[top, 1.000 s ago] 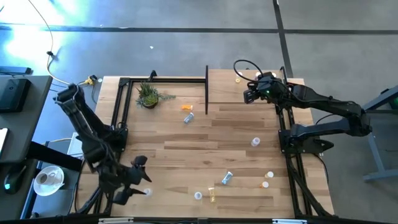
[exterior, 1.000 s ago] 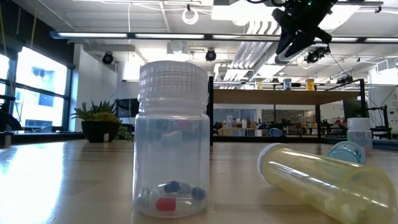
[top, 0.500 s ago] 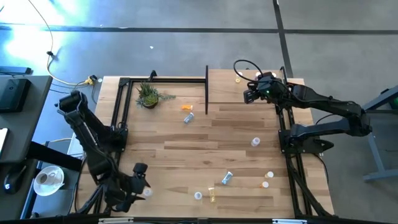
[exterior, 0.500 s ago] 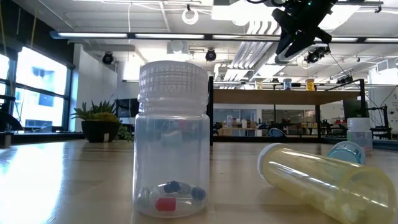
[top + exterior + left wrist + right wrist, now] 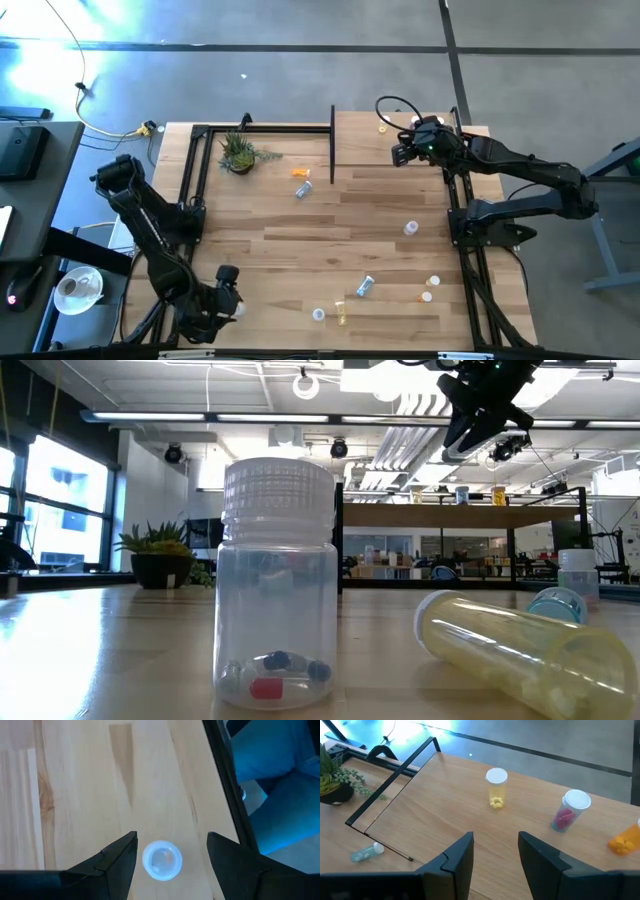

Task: Pick and place medicine bottles onto shelf by color
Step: Put the left transparent pill bottle on the shelf

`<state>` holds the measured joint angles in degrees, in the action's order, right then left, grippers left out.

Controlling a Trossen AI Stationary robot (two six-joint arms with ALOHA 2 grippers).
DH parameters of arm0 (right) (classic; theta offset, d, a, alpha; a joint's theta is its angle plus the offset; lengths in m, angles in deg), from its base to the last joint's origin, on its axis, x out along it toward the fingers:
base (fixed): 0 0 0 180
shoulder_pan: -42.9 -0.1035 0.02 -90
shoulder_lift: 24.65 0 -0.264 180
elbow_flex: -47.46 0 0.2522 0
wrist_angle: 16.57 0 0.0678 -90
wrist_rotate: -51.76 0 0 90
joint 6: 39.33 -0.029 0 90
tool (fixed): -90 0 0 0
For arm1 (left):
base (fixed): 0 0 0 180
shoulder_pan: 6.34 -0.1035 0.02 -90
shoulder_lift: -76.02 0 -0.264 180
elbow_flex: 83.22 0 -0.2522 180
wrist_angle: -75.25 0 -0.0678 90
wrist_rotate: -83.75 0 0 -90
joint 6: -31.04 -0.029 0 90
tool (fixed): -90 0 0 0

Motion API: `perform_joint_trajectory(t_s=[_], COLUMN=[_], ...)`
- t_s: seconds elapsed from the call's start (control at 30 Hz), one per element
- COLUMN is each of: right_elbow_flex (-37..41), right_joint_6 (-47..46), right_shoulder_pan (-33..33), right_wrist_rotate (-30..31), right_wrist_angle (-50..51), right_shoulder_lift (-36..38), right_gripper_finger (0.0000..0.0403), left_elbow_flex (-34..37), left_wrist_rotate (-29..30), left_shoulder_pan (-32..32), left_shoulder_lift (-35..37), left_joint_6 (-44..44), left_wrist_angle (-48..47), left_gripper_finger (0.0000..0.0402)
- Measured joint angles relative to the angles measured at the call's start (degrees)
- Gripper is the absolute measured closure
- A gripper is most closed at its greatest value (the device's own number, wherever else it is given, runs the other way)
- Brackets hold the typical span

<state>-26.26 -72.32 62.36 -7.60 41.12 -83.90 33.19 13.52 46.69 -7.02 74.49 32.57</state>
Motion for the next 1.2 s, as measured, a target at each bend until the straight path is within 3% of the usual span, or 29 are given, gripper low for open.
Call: perform_joint_trajectory(t_s=[0.77,1.2], right_elbow_flex=[0.0,0.0], right_joint_6=[0.0,0.0], right_shoulder_pan=[0.0,0.0], right_wrist_rotate=[0.1,-0.2], right_wrist_angle=[0.0,1.6], right_shoulder_lift=[0.0,0.0], right_gripper_finger=[0.0256,0.0256], left_elbow_flex=[0.0,0.0], left_wrist_rotate=[-1.6,-1.6], left_shoulder_pan=[-0.5,-0.5], left_shoulder_lift=[-7.1,-7.1], left_joint_6=[5.9,5.9], left_wrist_angle=[-0.2,-0.9], left_gripper_finger=[0.0174,0.0257])
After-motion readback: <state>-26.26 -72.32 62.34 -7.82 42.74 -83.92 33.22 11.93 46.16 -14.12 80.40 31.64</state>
